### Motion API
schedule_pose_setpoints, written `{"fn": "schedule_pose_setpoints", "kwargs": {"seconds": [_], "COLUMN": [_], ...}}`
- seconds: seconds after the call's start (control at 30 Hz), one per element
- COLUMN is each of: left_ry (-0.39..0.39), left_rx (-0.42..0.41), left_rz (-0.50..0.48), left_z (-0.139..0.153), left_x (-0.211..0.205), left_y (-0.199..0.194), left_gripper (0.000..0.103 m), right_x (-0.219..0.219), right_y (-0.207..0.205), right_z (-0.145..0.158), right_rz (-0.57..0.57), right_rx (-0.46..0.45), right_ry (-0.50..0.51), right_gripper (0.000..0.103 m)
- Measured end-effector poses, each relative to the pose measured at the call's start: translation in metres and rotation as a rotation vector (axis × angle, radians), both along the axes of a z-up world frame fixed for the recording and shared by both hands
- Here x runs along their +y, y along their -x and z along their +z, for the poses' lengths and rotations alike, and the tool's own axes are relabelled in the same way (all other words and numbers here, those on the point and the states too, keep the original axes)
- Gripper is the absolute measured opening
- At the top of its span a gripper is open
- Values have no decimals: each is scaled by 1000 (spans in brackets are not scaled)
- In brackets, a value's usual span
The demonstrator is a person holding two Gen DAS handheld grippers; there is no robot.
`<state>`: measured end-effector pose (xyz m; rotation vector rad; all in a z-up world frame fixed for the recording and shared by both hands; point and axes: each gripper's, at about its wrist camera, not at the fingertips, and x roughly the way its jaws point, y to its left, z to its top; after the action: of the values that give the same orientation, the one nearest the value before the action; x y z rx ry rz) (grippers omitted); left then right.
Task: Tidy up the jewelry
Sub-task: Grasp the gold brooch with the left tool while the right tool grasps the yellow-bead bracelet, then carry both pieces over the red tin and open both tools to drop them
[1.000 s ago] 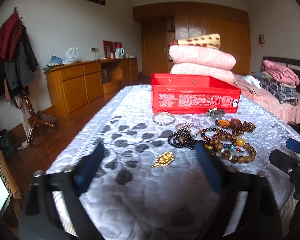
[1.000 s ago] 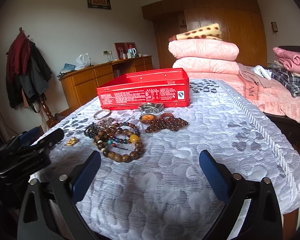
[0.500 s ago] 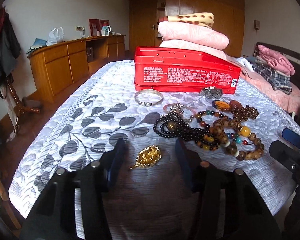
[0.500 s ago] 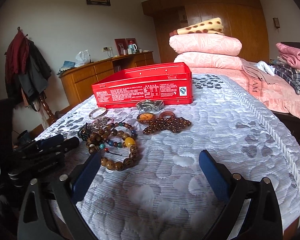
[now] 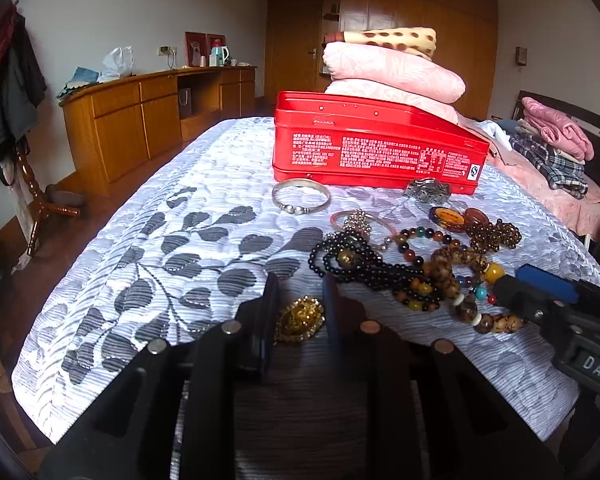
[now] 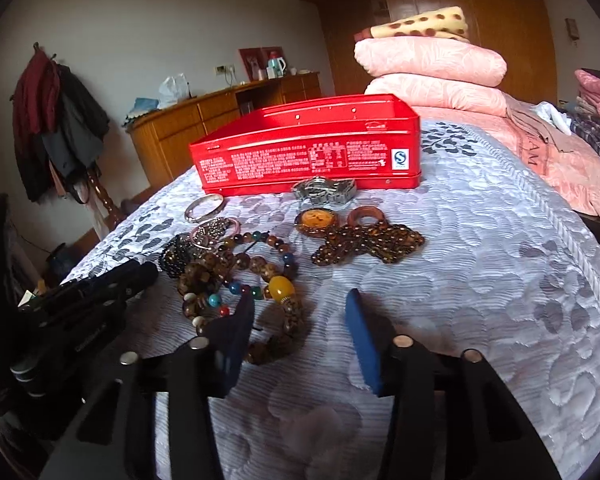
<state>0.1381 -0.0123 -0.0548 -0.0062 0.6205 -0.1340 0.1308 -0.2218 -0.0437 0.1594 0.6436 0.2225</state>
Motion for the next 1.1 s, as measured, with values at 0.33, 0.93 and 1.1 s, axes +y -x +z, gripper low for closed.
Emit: {"fn": "schedule_pose_setpoints", "kwargs": {"seconds": [0.33, 0.93, 1.1], "left_ry": [13, 84, 95], "left_rx": [-13, -112, -132], "left_rz": [12, -36, -65], "left_z": [0, 71, 94], "left_x": [0, -8, -23], "left_y": [1, -23, -54], "left_gripper": [20, 15, 15], "right_x": [8, -21, -28], "right_y": [-1, -24, -51], "right_z": [0, 73, 96], "right_rz": [17, -11, -32], "right_rx": [5, -103, -139], "right_ry": [34, -67, -65], "right_gripper": [12, 12, 12]}}
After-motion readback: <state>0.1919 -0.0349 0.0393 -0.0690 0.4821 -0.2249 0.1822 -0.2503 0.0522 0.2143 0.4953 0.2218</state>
